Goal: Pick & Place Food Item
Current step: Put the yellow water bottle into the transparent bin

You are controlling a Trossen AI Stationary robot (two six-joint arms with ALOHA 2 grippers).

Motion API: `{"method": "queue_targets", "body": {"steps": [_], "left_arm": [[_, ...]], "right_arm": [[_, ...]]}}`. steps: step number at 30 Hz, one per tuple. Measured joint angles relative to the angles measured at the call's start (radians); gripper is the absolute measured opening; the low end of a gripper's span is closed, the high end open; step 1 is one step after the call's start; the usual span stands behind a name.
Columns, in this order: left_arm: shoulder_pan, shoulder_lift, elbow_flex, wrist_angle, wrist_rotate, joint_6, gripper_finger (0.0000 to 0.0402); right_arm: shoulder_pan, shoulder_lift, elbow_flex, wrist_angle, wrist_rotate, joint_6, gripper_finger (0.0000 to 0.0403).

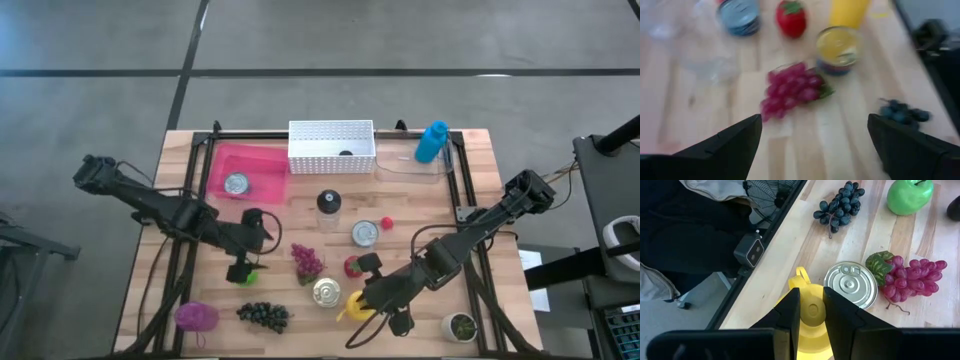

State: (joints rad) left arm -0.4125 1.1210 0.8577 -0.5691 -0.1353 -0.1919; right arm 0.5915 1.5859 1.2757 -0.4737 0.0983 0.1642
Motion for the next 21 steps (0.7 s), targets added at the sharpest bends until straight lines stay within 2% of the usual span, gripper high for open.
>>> {"method": "queue_targets", "body": {"steps": [10,21], "left_arm": [[-0.01,0.0,0.0,0.005,0.012,0.007,0.0365],[-0.009,0.0,0.0,0.005,0.009,0.005,0.0366]], "right_arm": [[0.0,-0.015,0.009,-0.01,0.006,-0.007,0.0066],[-0.001,-0.115,0.011,-0.028,0.01,0.03,0.0066]]}}
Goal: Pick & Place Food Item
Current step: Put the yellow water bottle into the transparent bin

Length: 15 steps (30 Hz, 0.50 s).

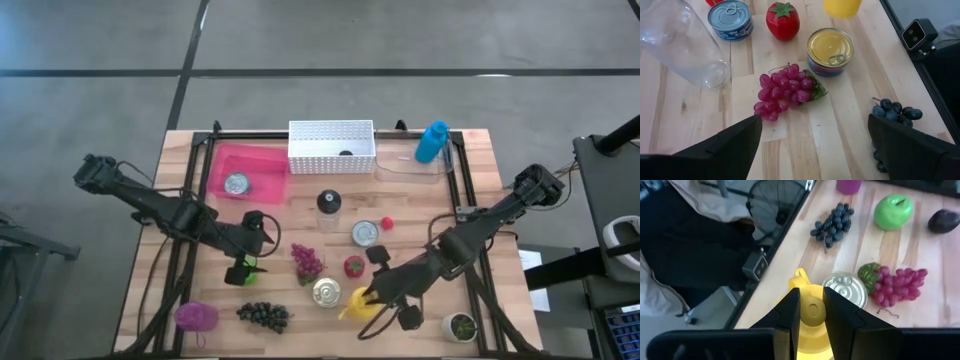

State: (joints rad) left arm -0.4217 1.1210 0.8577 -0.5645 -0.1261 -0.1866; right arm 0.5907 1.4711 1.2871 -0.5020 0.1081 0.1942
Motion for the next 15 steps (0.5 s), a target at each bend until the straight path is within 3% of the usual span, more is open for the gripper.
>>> {"method": "queue_targets", "body": {"steps": [15], "left_arm": [[0.0,0.0,0.0,0.0,0.0,-0.003,0.0363]], "right_arm": [[-0.034,-0.29,0.001,-0.159,0.281,0.084,0.0066]]}}
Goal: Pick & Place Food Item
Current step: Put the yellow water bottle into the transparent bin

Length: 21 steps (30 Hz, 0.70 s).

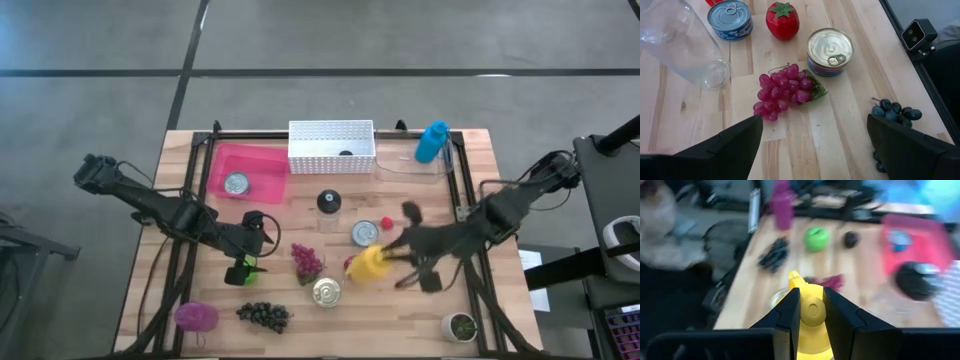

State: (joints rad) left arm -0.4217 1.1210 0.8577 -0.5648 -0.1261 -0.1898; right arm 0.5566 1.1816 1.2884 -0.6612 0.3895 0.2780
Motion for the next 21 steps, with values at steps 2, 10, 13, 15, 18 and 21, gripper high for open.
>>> {"method": "queue_targets", "body": {"steps": [2,10,13,15,18,21], "left_arm": [[0.0,0.0,0.0,0.0,0.0,0.0,0.0365],[0.0,0.0,0.0,0.0,0.0,0.0,0.0364],[0.0,0.0,0.0,0.0,0.0,0.0,0.036],[0.0,0.0,0.0,0.0,0.0,0.0,0.0358],[0.0,0.0,0.0,0.0,0.0,0.0,0.0358],[0.0,0.0,0.0,0.0,0.0,0.0,0.0361]], "right_arm": [[-0.018,-0.038,0.0,-0.014,0.046,0.008,0.0066],[-0.134,-0.136,0.0,-0.024,0.213,0.017,0.0066],[-0.203,-0.155,0.001,-0.024,0.246,0.02,0.0066],[-0.252,-0.163,0.005,-0.03,0.269,0.031,0.0066],[-0.337,-0.168,0.019,-0.05,0.276,0.042,0.0066],[-0.422,-0.17,0.035,-0.069,0.269,0.05,0.0066]]}}
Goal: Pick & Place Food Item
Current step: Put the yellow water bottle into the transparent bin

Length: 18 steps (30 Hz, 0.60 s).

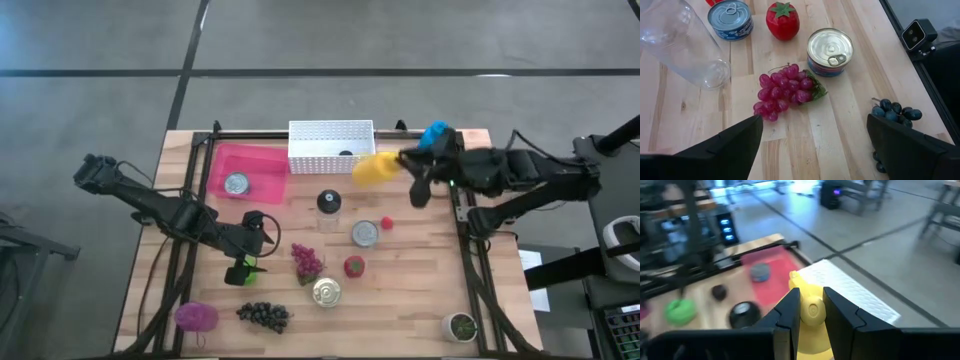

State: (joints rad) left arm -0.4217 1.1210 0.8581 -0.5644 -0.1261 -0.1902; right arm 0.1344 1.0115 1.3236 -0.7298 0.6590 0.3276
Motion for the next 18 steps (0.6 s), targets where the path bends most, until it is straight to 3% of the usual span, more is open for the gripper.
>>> {"method": "queue_targets", "body": {"steps": [6,15,18], "left_arm": [[0.0,0.0,0.0,0.0,0.0,0.0,0.0367],[0.0,0.0,0.0,0.0,0.0,0.0,0.036],[0.0,0.0,0.0,0.0,0.0,0.001,0.0358]], "right_arm": [[-0.172,0.003,0.05,-0.115,0.0,0.074,0.0066],[-0.432,0.03,0.044,-0.135,-0.008,0.139,0.0066],[-0.501,0.059,0.043,-0.135,-0.061,0.158,0.0066]]}}
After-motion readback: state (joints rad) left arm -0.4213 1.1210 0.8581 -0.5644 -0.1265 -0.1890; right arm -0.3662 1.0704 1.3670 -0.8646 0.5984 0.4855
